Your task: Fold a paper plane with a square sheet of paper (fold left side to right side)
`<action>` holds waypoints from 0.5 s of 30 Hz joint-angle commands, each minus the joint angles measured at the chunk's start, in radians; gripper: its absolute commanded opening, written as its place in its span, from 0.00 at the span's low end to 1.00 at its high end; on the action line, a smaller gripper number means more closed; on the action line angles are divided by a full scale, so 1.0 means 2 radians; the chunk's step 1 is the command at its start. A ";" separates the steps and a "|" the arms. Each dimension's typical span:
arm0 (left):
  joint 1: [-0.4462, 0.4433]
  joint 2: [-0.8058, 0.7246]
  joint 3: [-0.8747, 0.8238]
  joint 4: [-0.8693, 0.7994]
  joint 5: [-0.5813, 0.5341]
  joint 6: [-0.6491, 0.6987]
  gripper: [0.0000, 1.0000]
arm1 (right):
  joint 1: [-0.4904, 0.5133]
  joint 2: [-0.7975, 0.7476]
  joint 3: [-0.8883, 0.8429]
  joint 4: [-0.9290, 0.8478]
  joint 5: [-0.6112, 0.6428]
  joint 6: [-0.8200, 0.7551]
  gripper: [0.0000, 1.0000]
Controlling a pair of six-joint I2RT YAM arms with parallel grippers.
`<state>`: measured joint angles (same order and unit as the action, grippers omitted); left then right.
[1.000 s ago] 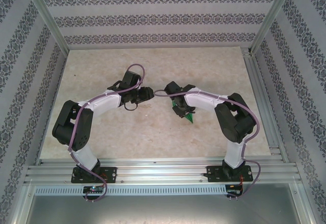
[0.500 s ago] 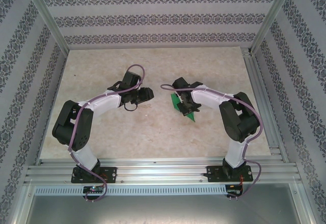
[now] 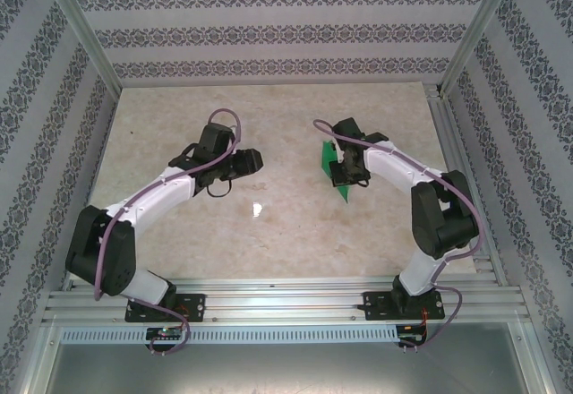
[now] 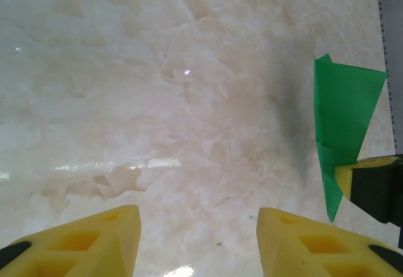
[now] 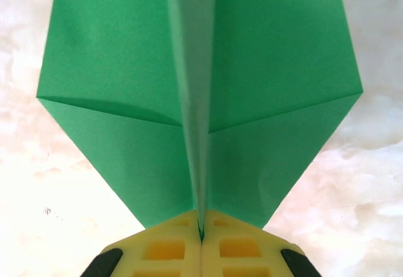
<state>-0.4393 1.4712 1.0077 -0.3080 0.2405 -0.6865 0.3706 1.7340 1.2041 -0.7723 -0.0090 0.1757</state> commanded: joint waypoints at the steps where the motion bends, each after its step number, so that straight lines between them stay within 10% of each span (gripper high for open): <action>1: 0.006 -0.014 -0.018 -0.027 -0.014 0.014 0.53 | -0.011 0.030 0.010 0.011 -0.048 0.029 0.06; 15: 0.006 -0.023 -0.028 -0.028 -0.013 0.013 0.53 | -0.015 0.094 0.047 -0.009 -0.002 0.027 0.25</action>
<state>-0.4385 1.4509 0.9573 -0.3576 0.2218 -0.6811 0.3458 1.9045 1.2675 -0.7784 -0.0406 0.2237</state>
